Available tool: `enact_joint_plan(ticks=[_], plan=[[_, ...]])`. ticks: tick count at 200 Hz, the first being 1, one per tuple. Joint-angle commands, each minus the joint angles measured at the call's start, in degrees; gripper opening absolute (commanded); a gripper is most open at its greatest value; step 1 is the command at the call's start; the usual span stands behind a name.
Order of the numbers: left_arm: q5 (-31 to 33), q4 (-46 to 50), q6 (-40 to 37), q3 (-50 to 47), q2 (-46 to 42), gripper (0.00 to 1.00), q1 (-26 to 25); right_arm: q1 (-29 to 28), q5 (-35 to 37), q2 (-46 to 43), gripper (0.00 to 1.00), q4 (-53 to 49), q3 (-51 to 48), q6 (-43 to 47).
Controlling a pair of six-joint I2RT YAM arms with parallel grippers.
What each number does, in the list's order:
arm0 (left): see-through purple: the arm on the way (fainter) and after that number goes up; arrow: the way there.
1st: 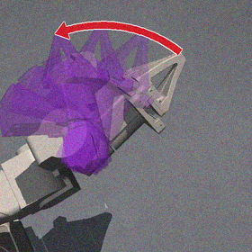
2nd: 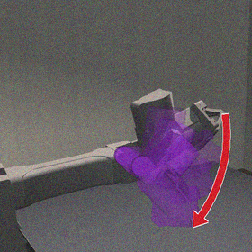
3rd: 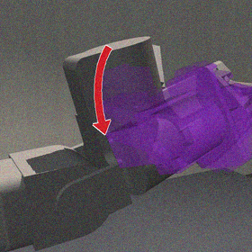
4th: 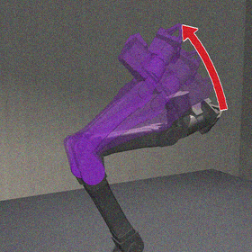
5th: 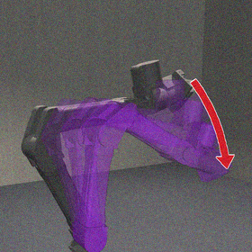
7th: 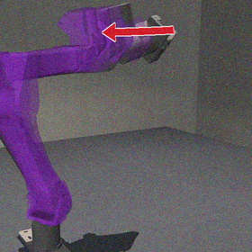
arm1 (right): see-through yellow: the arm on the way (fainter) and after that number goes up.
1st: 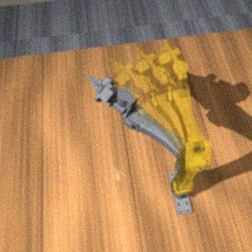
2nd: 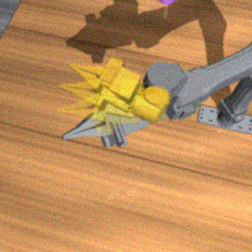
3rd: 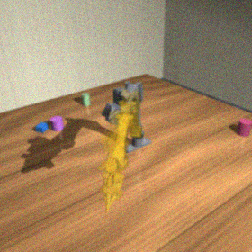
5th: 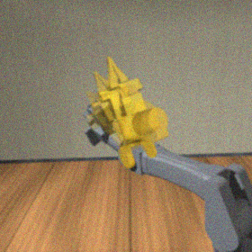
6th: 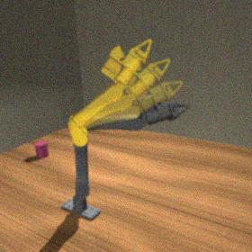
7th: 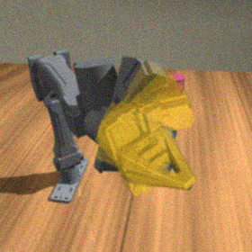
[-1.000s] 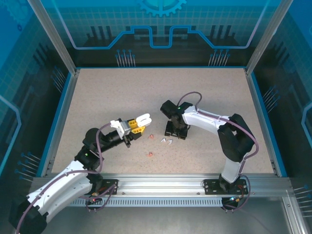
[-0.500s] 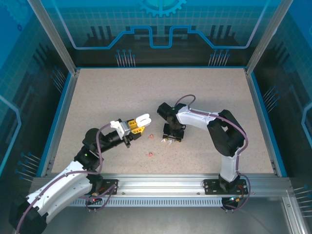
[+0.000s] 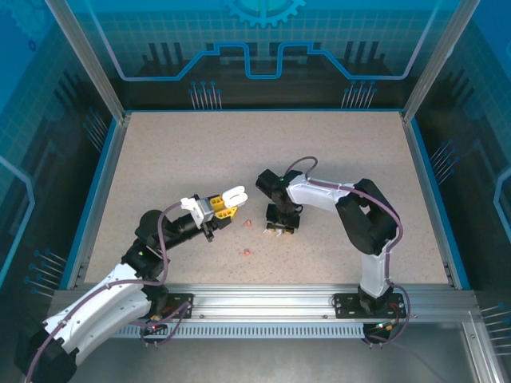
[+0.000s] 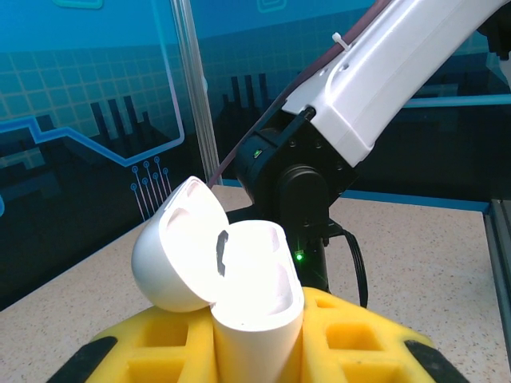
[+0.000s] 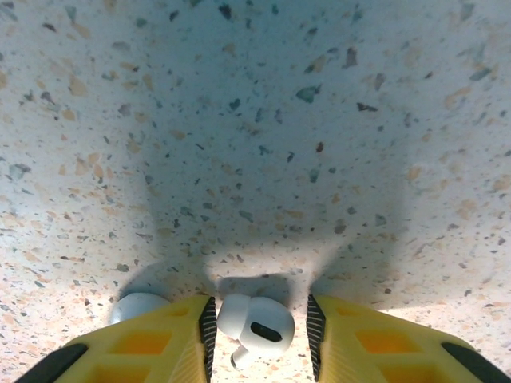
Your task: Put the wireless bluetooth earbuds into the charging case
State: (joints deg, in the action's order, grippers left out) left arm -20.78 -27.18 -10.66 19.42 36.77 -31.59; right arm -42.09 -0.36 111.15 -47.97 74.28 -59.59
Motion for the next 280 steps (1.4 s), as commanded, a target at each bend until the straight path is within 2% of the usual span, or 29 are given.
enact_joint_plan(ticks=[1, 82, 140, 219, 246, 280], plan=[[0.9, 0.1, -0.8, -0.4, -0.6, 0.00, -0.3, -0.9, -0.5, 1.7, 0.36, -1.1, 1.3, -0.4], [0.9, 0.4, -0.8, -0.3, -0.6, 0.00, -0.4, -1.1, 1.2, 1.0, 0.29, -0.8, 1.0, 1.3], [0.8, -0.8, 1.0, -0.3, 1.3, 0.00, -0.4, -2.8, 10.7, -5.6, 0.28, 0.5, -0.7, 7.3], [-0.5, -5.2, 7.6, 1.3, 10.4, 0.00, -0.5, -7.5, 28.3, -23.2, 0.22, 10.2, -8.2, 22.5], [-0.5, -8.2, 10.5, 2.4, 14.7, 0.00, -0.8, -7.7, 30.2, -31.3, 0.21, 17.1, -12.5, 29.0], [-0.6, -11.9, 13.9, 4.0, 19.8, 0.00, -1.4, -7.7, 28.7, -41.0, 0.21, 27.2, -17.9, 38.5]])
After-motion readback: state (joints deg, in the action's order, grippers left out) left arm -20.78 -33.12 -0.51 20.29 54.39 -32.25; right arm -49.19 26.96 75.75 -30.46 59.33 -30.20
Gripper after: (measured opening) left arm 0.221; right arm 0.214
